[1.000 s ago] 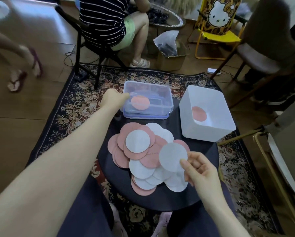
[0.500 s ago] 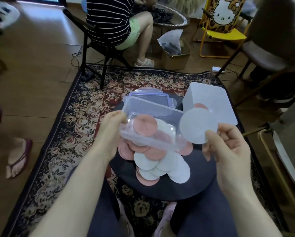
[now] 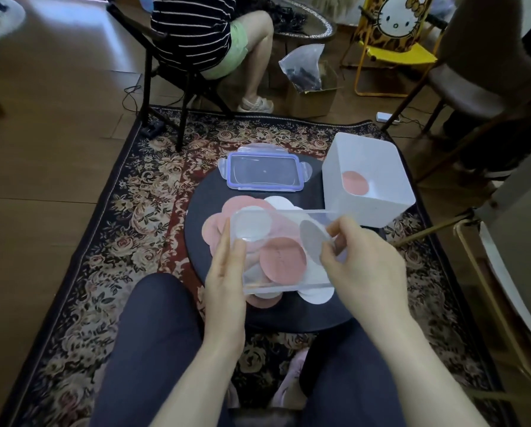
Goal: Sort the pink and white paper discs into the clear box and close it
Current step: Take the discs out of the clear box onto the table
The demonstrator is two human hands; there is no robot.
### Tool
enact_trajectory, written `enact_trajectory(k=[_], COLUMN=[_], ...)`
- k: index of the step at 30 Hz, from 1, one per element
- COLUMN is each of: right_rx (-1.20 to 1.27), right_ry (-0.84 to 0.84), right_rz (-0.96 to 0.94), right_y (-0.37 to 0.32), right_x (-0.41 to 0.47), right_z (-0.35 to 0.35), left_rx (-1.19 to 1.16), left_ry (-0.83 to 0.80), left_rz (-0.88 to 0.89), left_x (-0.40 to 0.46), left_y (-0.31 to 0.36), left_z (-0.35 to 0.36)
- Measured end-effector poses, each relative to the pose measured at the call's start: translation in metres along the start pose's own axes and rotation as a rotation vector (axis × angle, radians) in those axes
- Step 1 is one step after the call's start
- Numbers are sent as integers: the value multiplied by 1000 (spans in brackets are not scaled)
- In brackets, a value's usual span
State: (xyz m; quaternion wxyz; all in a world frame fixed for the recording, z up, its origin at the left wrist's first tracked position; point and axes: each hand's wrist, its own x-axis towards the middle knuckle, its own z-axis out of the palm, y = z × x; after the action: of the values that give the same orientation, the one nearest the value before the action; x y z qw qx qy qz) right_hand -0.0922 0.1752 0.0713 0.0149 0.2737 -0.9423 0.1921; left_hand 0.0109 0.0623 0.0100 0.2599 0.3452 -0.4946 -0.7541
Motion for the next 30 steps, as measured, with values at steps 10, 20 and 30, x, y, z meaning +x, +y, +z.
enact_trajectory(k=[10,20,30], right_rx=[113,-275,271], right_ry=[33,-39,-39], right_rz=[-206,-420,-399], right_y=[12,27,36], right_x=[-2,5,-3], right_z=[-5,8,16], left_rx=[5,-144,-168], left_ry=[-66,-9,21], left_rz=[45,23,4], left_x=[-4,-8,-16], left_y=[2,5,20], left_z=[-7,-8,-9])
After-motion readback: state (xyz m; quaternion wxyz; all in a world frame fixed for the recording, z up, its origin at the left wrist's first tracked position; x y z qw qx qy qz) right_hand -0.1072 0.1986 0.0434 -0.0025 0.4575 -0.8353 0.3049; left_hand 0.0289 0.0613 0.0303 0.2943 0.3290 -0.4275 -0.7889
